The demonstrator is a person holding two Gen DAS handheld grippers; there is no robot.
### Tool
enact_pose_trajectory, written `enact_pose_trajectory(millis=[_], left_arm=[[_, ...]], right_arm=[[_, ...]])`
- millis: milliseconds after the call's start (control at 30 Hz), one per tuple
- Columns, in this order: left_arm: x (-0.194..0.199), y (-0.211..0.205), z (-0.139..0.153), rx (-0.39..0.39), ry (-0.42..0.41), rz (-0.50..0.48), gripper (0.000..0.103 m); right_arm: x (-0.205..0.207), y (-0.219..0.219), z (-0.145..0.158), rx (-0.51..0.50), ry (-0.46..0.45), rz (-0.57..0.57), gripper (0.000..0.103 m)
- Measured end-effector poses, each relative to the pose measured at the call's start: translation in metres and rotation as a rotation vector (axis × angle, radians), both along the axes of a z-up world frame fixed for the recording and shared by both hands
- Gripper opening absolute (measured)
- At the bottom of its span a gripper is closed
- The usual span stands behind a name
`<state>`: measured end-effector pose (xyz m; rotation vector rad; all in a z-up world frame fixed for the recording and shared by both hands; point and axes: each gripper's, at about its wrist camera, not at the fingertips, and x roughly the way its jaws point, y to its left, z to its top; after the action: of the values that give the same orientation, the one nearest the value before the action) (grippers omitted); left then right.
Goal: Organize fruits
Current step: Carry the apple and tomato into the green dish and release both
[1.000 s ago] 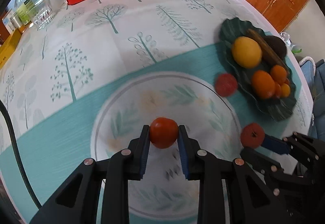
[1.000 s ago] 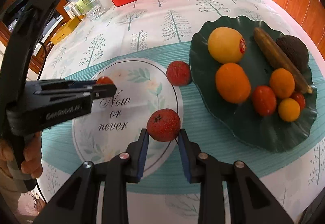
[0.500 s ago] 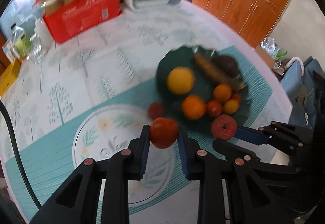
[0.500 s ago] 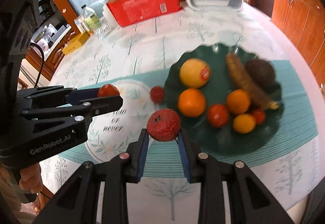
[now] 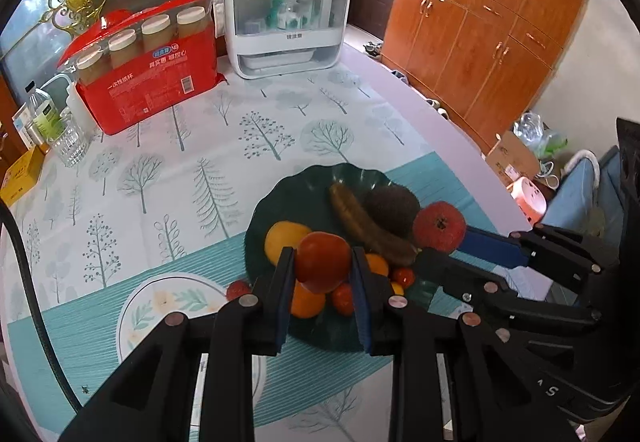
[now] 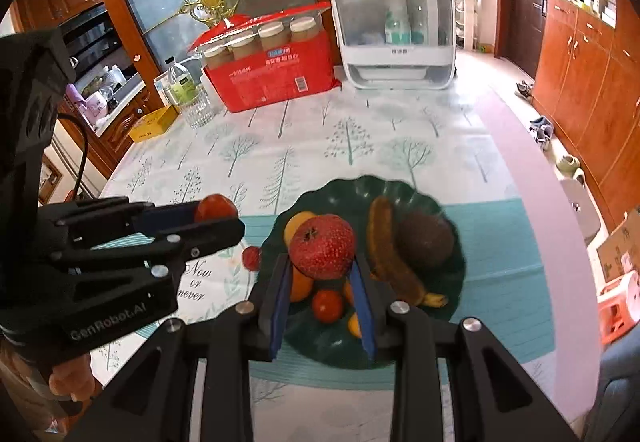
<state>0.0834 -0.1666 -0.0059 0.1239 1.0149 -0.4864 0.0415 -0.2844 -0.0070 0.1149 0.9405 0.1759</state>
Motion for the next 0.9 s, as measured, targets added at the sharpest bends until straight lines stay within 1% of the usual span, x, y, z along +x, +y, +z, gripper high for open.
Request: enact_pose_trajectory(millis=[167,367,567,667,900], left_arm=[[0.008,-0.015,-0.009,0.014,0.006,0.047,0.025],[0.020,-0.025,-0.031,0.034,0.032,0.110,0.025],[0.026,-0.029,-0.053,0.054,0.066,0.139,0.025],[0.028,-0.030,-0.063,0.080,0.070,0.146,0.025],[0.033,-0.028,-0.078,0.102,0.096,0.160,0.025]], right_arm=[[0.015,-0.012,-0.001,0.000,0.003,0.028,0.030],[0.032,-0.022,-0.012,0.014,0.023,0.055,0.030],[0.045,-0.027,-0.029,0.017,0.058,0.065,0.030],[0.050,-0.028,-0.038,0.026,0.082,0.066,0.030],[0.060,-0.026,-0.052,0.023,0.117,0.081,0.030]])
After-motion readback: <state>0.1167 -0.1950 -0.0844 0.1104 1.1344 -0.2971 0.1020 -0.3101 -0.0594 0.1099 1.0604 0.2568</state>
